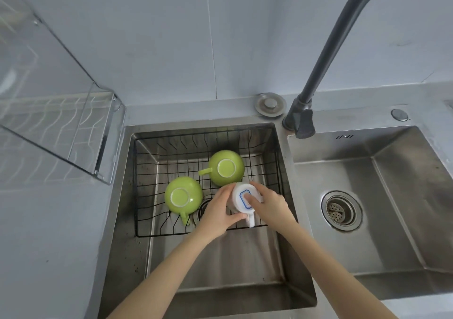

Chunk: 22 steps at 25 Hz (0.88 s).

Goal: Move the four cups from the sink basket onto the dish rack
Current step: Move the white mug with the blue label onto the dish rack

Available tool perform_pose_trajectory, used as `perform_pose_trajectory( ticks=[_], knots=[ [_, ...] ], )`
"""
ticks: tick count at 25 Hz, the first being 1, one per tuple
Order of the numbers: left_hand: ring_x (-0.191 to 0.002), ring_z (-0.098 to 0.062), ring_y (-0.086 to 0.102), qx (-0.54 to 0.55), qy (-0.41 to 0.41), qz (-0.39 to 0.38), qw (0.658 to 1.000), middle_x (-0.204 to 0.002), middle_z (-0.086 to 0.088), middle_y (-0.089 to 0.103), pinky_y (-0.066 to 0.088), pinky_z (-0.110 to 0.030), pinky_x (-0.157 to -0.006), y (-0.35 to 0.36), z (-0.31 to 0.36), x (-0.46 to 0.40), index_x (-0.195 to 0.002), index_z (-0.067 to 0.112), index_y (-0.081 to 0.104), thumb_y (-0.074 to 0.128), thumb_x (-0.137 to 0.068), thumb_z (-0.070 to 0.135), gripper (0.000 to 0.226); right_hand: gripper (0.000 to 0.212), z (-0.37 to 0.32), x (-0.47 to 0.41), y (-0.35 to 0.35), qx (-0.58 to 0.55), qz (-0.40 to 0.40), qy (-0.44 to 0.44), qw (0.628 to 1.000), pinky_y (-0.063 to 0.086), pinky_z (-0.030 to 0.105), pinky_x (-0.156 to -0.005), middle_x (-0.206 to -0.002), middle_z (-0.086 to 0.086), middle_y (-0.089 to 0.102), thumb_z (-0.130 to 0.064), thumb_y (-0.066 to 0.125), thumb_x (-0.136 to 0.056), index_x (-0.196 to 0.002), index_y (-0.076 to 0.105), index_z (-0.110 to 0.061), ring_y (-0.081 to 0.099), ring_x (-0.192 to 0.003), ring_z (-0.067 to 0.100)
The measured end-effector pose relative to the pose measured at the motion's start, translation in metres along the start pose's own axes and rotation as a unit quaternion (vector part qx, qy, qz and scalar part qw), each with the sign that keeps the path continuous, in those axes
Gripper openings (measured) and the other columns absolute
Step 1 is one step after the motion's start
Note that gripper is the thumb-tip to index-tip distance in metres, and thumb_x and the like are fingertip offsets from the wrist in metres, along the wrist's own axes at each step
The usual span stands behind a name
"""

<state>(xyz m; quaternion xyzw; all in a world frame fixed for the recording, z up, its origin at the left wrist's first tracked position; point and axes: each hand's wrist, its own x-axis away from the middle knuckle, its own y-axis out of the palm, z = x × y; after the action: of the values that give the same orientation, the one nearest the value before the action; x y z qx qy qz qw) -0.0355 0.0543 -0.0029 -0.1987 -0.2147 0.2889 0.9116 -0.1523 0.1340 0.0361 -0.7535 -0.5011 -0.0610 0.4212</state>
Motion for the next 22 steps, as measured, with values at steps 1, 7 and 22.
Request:
perform_pose_trajectory(
  ticks=[1,7,22],
  knots=[
    [-0.114,-0.007,0.045,0.001,0.008,0.002,1.000,-0.120,0.012,0.043,0.033,0.001,-0.087,-0.004,0.002,0.005,-0.128,0.017,0.043,0.074,-0.071,0.021,0.065,0.042,-0.003,0.006,-0.004,-0.003,-0.003,-0.006,1.000,0.045,0.034,-0.093,-0.124,0.006,0.062,-0.032,0.044,-0.093,-0.135,0.043,-0.026,0.055,-0.114,0.026],
    [-0.111,-0.014,0.053,0.029,0.032,0.015,0.999,-0.124,0.006,0.047,0.051,-0.035,-0.094,-0.044,0.026,0.040,-0.129,0.020,0.044,0.079,-0.066,0.021,0.072,0.039,-0.028,0.046,-0.029,-0.042,-0.021,-0.066,0.997,0.048,0.038,-0.099,-0.117,0.002,0.065,-0.024,0.033,-0.094,-0.125,0.054,-0.033,0.062,-0.102,0.022],
    [-0.096,0.002,0.063,0.052,0.104,0.048,0.992,-0.109,0.022,0.057,0.051,-0.019,-0.084,-0.181,0.040,0.156,-0.104,0.059,0.040,0.071,-0.059,0.050,0.055,0.052,-0.135,0.138,0.026,-0.029,0.042,-0.277,0.960,0.048,0.009,-0.077,-0.116,-0.001,0.057,-0.018,0.073,-0.077,-0.125,0.052,-0.022,0.057,-0.097,0.009]
  ],
)
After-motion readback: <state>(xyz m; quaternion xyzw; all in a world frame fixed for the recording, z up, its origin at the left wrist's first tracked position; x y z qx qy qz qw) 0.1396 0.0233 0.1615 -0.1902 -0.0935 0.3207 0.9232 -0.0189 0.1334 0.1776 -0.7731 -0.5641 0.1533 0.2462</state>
